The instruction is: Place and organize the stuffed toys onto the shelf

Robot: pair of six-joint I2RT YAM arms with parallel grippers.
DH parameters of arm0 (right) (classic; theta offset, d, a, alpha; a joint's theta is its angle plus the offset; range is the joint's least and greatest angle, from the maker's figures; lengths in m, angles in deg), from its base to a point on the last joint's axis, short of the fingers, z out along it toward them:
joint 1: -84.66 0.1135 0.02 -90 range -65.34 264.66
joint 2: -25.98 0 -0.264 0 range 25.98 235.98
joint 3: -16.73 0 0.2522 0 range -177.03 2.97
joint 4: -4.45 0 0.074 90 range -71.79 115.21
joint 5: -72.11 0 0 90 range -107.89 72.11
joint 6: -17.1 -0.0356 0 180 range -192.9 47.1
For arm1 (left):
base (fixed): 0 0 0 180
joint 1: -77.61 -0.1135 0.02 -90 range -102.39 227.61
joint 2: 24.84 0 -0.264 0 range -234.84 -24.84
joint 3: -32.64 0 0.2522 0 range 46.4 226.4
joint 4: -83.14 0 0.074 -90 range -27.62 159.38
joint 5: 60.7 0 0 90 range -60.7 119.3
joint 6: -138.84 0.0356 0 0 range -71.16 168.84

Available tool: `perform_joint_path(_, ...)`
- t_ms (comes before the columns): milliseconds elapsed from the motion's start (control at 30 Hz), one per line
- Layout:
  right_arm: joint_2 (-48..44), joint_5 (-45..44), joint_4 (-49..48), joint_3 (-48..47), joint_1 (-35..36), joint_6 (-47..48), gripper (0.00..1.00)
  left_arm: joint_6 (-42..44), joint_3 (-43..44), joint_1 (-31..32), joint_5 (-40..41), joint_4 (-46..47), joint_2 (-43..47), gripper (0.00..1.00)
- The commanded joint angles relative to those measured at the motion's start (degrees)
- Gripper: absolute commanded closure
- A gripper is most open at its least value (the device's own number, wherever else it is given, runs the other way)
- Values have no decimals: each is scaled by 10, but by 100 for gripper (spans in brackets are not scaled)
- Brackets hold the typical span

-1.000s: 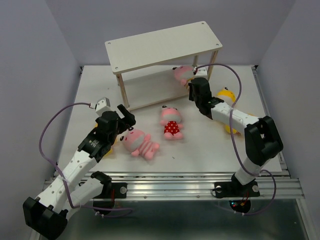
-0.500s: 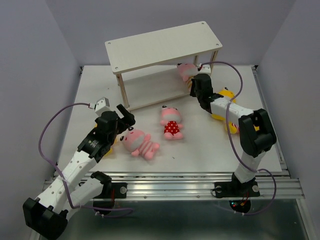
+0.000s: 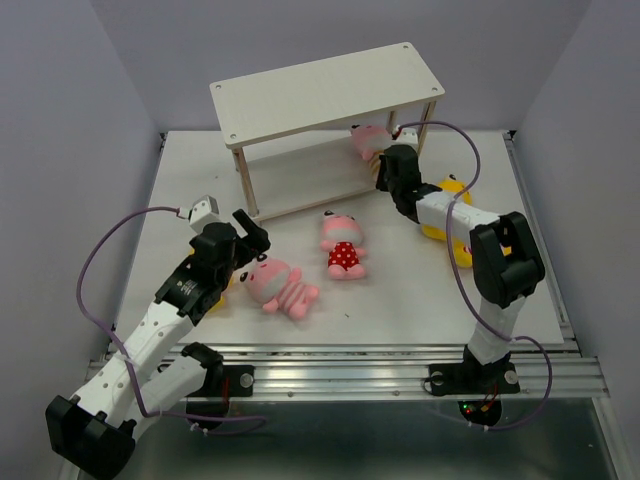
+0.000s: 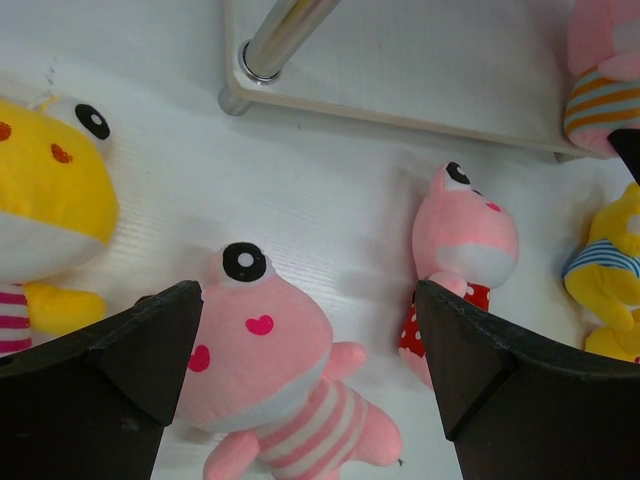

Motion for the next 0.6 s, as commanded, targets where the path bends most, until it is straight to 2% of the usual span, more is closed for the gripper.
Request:
perform_joint_path(0, 7, -14, -44, -34, -10, -11, 96, -1, 1, -3, 14, 1, 12, 1)
perform_joint_path(67, 8, -10, -44, -35, -10, -12, 95, -1, 1, -3, 15, 1, 12, 1)
perform_joint_path(200, 9, -11, -43, -34, -10, -13, 78, -1, 2, -3, 15, -2, 12, 1)
perform_joint_path(333, 7, -11, -44, -32, -10, -13, 72, -1, 1, -3, 16, -4, 14, 1)
perform_joint_path(500, 9, -3, -43, -34, -10, -17, 71, -1, -1, -3, 14, -1, 12, 1)
perform_joint_path(567, 11, -1, -42, -37, -10, -16, 66, -1, -1, -3, 14, -1, 12, 1)
